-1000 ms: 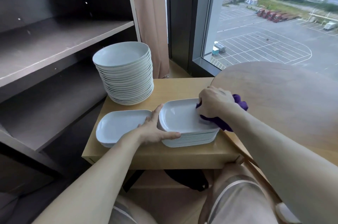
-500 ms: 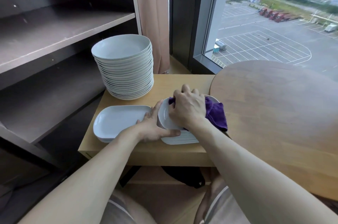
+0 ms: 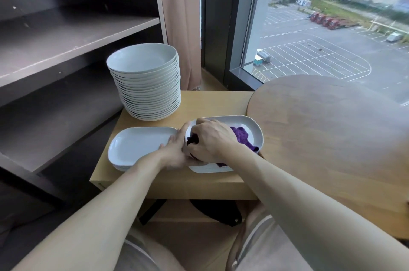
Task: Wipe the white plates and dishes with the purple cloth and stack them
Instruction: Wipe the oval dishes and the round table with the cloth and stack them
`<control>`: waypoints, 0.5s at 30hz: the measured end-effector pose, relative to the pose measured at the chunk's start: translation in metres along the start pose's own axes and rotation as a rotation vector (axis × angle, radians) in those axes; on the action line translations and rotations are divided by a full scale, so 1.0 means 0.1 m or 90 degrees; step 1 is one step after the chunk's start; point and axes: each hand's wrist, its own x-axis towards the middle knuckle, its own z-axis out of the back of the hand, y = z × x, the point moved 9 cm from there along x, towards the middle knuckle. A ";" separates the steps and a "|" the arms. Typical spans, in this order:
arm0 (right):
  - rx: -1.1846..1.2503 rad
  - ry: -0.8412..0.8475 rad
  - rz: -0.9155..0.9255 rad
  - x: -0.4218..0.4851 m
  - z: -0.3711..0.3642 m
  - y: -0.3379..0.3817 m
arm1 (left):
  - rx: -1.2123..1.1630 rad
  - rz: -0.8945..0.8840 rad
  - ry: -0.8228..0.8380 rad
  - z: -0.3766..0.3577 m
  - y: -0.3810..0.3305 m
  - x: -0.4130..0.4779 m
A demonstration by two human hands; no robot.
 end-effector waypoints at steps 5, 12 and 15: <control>-0.060 -0.027 -0.043 -0.23 0.14 -0.30 | -0.017 0.027 0.013 -0.01 0.02 -0.06; -0.205 -0.078 -0.195 -0.32 0.37 -0.87 | -0.022 0.018 0.004 0.01 0.05 -0.04; -0.187 -0.124 -0.245 -0.28 0.43 -1.03 | -0.026 0.020 0.008 0.00 0.07 -0.02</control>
